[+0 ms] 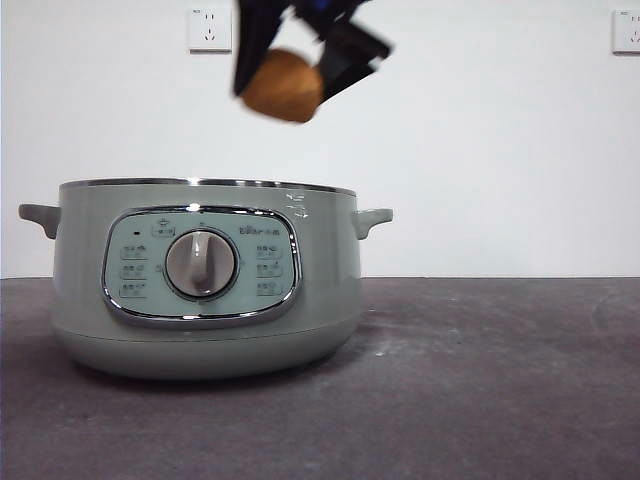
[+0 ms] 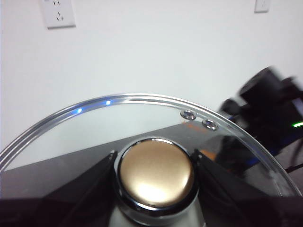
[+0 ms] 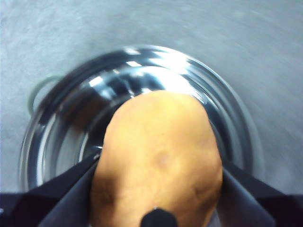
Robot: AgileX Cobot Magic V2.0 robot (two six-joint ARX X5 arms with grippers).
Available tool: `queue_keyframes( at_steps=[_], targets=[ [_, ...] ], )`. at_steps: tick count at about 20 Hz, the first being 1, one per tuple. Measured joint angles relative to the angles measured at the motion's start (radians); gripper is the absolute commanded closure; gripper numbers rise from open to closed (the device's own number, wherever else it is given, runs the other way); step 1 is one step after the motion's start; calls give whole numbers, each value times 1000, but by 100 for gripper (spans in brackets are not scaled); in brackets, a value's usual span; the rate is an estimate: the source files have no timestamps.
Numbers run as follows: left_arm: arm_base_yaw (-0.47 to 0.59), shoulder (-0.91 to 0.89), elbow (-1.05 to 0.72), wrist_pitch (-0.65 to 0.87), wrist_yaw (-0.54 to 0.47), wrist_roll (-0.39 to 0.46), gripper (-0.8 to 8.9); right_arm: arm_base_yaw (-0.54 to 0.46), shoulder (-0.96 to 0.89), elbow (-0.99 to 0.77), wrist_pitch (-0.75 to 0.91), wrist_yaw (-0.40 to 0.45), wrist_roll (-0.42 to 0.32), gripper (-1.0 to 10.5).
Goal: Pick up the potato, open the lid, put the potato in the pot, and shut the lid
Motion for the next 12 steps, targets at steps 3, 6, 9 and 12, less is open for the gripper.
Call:
queue_keyframes(
  at_steps=[3,6,9,12],
  targets=[
    [0,4,3,-16,-8,0,821,30,134,72,5,3,-34,959],
    [0,11,3,-28,-13,0,821,48,227,73,26,3,-60,959],
    [0,13,3,-34,-11,0,821,60,280,73,40,3,-78,959],
    [0,14,3,-49,-12,0,821,60,315,73,42,4,-89,958]
  ],
)
